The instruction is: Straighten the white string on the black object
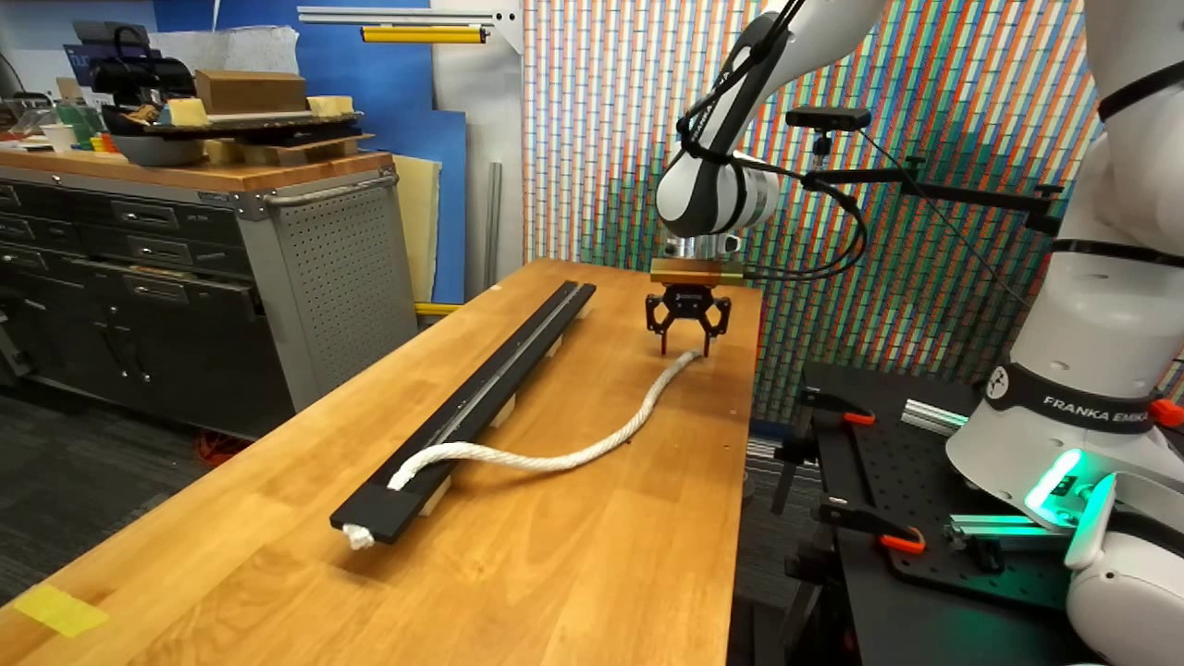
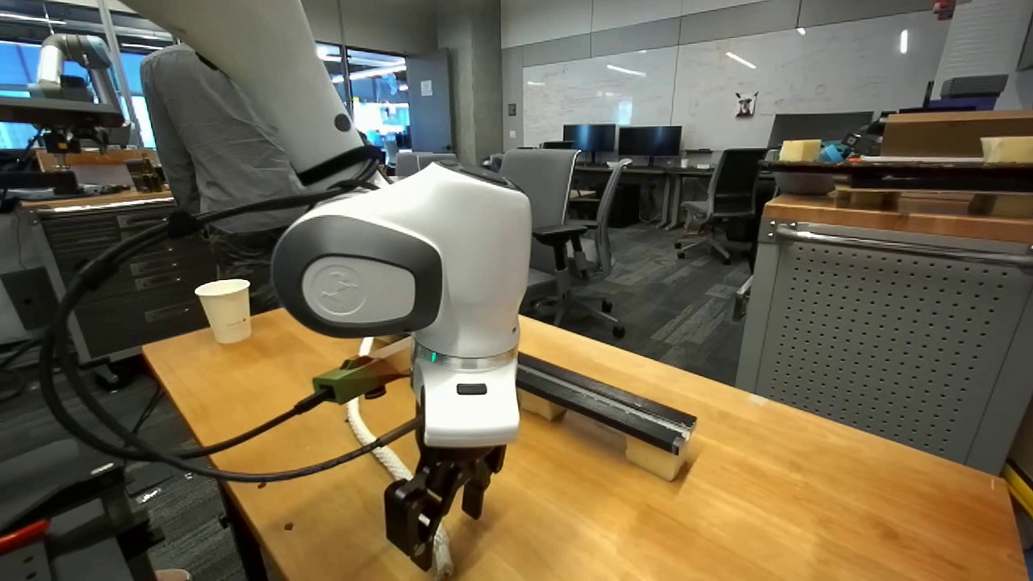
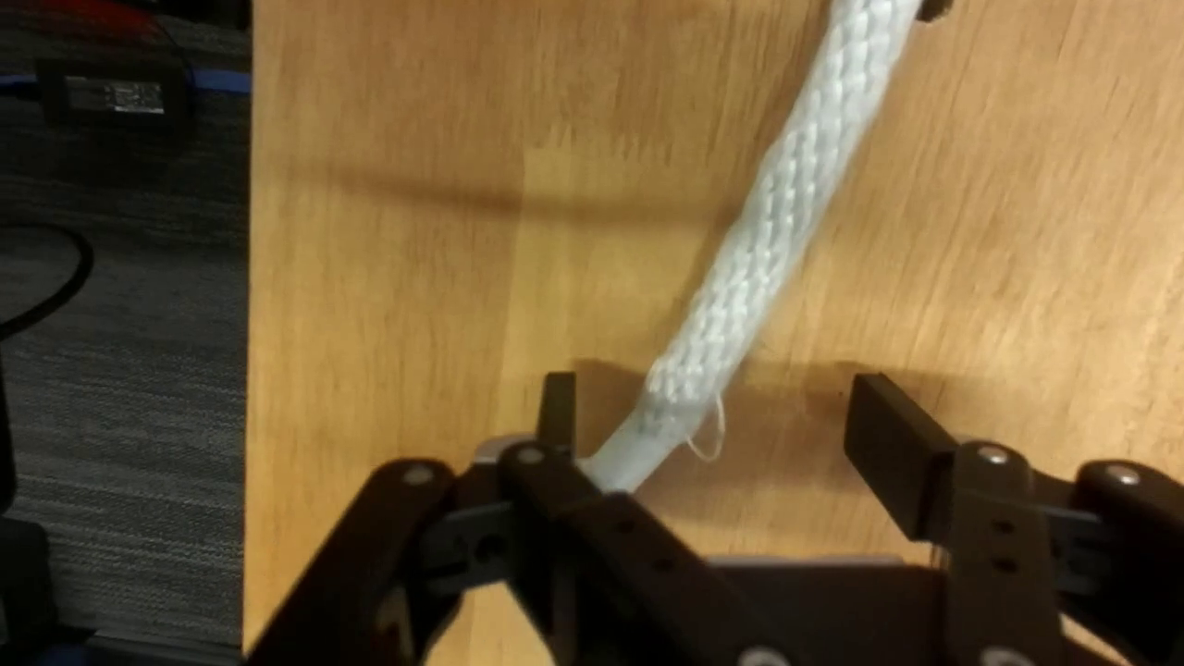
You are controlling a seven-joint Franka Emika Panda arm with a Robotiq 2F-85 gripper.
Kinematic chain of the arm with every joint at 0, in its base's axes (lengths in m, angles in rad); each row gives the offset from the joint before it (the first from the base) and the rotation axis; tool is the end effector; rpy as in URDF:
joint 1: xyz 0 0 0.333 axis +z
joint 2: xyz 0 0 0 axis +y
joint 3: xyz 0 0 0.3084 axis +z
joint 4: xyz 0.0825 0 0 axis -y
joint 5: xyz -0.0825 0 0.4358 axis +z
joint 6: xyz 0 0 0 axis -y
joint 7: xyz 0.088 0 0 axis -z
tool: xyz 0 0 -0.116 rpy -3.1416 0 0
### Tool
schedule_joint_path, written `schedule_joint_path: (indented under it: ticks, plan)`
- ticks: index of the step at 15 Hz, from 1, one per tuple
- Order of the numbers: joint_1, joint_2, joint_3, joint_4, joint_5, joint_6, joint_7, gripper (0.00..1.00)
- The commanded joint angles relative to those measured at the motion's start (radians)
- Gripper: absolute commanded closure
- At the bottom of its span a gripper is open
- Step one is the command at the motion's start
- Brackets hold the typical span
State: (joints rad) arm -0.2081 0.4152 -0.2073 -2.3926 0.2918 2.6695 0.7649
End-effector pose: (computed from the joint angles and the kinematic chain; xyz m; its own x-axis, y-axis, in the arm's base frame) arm 0.4431 -0.2177 0.0752 0.1296 -0.9866 -0.0987 -0.9880 -0.1369 0.0717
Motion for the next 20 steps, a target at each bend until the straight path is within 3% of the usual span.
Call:
schedule_joint_path:
  ticks: [1, 7, 15, 20]
  plan:
    - [0.023, 0.023, -0.030, 0.038, 0.006, -0.039, 0.015, 0.56]
    - [0.029, 0.012, -0.034, 0.032, 0.006, -0.031, 0.016, 0.99]
    - [0.089, -0.063, -0.065, -0.005, -0.032, 0.024, 0.026, 0.97]
    - [0.161, -0.165, -0.110, -0.014, -0.118, 0.069, 0.090, 0.97]
